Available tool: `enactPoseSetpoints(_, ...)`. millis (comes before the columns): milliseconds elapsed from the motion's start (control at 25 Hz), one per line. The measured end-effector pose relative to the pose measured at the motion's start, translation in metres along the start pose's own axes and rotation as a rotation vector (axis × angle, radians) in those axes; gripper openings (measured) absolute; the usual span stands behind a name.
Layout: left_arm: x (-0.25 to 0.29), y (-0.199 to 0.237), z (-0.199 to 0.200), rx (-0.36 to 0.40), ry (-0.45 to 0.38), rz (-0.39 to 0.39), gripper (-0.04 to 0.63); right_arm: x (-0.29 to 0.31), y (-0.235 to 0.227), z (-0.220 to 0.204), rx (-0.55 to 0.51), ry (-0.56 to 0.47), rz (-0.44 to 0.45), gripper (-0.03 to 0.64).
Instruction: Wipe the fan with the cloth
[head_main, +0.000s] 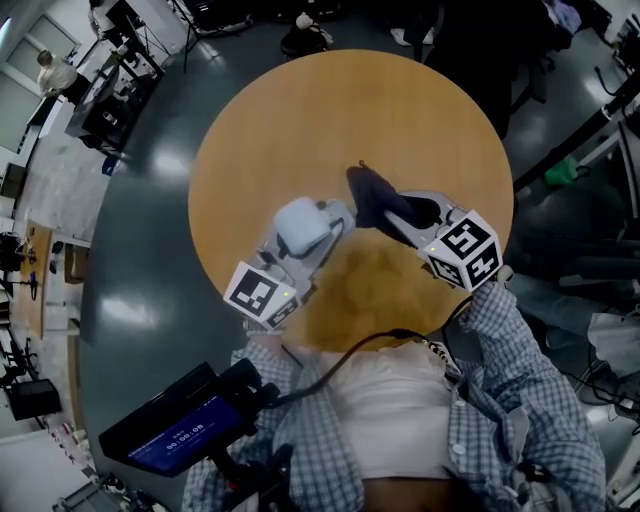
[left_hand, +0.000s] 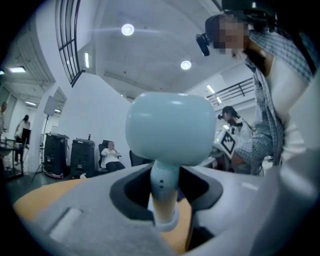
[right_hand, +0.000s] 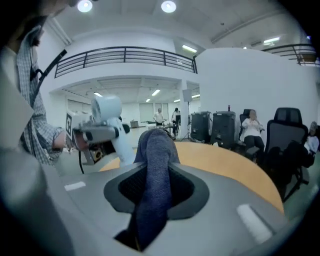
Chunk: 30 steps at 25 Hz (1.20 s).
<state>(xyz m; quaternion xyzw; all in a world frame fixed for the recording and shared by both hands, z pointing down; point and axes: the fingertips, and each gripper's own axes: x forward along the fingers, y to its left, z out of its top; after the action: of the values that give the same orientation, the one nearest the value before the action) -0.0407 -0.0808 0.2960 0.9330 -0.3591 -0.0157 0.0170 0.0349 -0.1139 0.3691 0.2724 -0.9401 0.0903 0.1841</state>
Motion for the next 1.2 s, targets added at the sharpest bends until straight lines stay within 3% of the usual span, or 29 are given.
enactPoseSetpoints(160, 0.0, -0.004, 0.0, 0.008, 0.004, -0.022, 0.147, -0.033, 0.008, 0.114, -0.097, -0.216, 0.055, 0.096)
enactPoseSetpoints(280, 0.005, -0.008, -0.001, 0.014, 0.009, -0.038, 0.147, -0.041, 0.034, 0.19, -0.135, -0.351, 0.169, 0.097)
enactPoseSetpoints(440, 0.01, -0.016, -0.005, 0.047, 0.041, -0.069, 0.149, -0.017, 0.077, 0.222, -0.131, -0.371, 0.369, 0.097)
enactPoseSetpoints(600, 0.009, -0.021, -0.012, 0.096, 0.079, -0.098, 0.147, 0.023, 0.093, 0.186, -0.115, -0.234, 0.443, 0.097)
enactPoseSetpoints(680, 0.007, -0.024, -0.019, 0.112, 0.095, -0.111, 0.147, 0.036, 0.079, 0.165, -0.049, -0.196, 0.411, 0.097)
enactPoseSetpoints(920, 0.002, -0.024, -0.011, 0.06, 0.041, -0.088, 0.146, 0.063, 0.022, 0.087, 0.149, -0.065, 0.274, 0.095)
enactPoseSetpoints(1200, 0.0, -0.025, -0.019, 0.055, 0.064, -0.1, 0.146, 0.052, -0.013, 0.009, 0.321, 0.018, 0.137, 0.095)
